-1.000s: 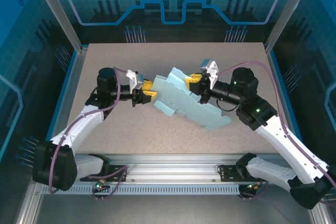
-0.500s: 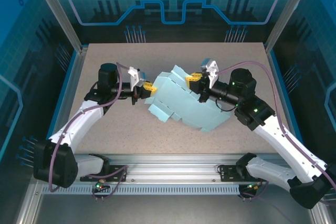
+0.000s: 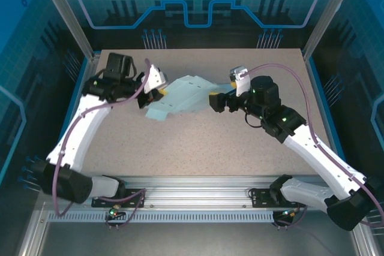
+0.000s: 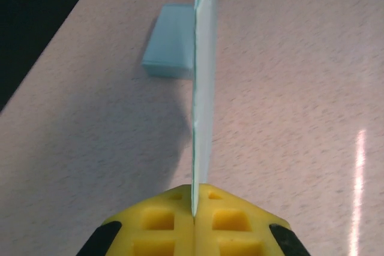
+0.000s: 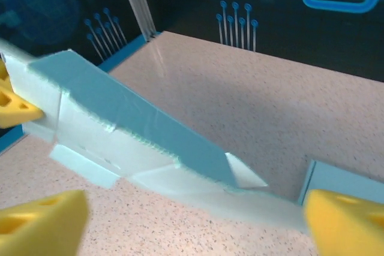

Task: Fold the paper box

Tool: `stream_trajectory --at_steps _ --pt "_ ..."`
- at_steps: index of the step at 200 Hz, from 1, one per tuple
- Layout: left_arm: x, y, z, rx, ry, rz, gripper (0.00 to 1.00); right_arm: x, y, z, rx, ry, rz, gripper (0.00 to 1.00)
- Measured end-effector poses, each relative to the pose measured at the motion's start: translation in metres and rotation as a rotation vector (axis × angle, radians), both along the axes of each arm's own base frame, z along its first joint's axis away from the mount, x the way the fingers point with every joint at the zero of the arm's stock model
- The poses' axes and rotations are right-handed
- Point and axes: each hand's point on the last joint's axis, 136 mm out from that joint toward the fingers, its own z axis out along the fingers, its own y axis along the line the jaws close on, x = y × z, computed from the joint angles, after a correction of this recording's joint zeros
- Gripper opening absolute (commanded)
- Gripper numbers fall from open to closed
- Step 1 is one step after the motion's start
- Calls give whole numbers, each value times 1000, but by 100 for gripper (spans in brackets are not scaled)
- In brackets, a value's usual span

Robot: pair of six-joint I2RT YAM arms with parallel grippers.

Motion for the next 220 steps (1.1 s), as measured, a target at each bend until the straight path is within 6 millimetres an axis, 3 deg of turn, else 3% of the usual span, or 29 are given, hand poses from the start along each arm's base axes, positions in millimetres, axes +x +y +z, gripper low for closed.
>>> stream_trajectory --at_steps 43,74,100,121,169,197,220 --pt "37 14 -28 203 131 -12 0 5 -15 -8 -8 51 -103 100" --pt "36 18 -31 258 189 -46 0 6 -28 -5 -5 49 -175 100" --pt "19 21 -18 269 168 -71 0 2 -41 5 14 18 -229 100" --pt "1 22 5 263 101 -89 0 -1 -50 10 19 4 -261 100" --pt "-75 23 65 203 -81 -160 0 -3 -57 7 14 17 -292 100" --pt "-110 28 71 204 -85 -194 0 -7 -60 11 33 17 -297 100" --pt "-120 30 62 226 -13 -231 0 -9 -61 14 54 17 -303 100"
